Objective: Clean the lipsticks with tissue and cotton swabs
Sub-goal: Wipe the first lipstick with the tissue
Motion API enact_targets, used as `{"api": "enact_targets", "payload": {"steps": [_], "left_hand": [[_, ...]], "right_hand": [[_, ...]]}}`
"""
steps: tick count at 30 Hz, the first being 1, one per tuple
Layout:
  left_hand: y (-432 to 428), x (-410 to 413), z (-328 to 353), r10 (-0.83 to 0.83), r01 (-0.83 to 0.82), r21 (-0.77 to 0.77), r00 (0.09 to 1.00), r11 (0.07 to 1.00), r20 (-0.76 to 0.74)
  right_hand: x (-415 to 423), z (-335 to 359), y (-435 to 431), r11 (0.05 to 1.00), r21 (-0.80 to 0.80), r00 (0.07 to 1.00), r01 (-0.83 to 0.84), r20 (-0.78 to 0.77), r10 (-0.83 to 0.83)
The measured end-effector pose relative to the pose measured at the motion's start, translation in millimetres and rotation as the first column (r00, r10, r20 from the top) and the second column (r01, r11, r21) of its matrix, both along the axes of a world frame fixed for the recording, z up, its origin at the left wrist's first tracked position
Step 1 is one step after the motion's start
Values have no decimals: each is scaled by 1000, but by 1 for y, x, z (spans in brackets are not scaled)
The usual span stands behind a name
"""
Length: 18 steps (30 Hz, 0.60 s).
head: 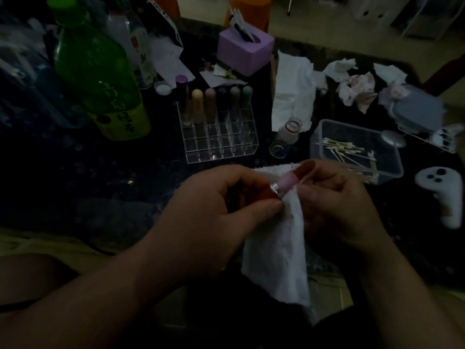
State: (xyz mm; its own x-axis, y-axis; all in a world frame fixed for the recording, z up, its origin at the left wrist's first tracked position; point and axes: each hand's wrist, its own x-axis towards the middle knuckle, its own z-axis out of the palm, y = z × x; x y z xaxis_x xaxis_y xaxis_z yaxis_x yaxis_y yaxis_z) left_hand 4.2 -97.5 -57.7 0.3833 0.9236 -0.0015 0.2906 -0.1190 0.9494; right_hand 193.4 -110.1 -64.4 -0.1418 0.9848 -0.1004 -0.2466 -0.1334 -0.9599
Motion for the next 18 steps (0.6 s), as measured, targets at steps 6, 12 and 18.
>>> {"api": "enact_targets", "payload": {"steps": [6,12,18], "left_hand": [[2,4,-1,79,-60,-155,989,986,126],[9,2,-5,76,-8,-298,973,954,217],[20,-9,1,119,-21,-337,954,941,275]], "right_hand": [[-12,-3,-4,987,-130,983,-96,-165,74],[-8,-1,-6,953,-297,960,-63,-280,-24],[1,-3,-3,906,-393,932,-156,-362,4]]}}
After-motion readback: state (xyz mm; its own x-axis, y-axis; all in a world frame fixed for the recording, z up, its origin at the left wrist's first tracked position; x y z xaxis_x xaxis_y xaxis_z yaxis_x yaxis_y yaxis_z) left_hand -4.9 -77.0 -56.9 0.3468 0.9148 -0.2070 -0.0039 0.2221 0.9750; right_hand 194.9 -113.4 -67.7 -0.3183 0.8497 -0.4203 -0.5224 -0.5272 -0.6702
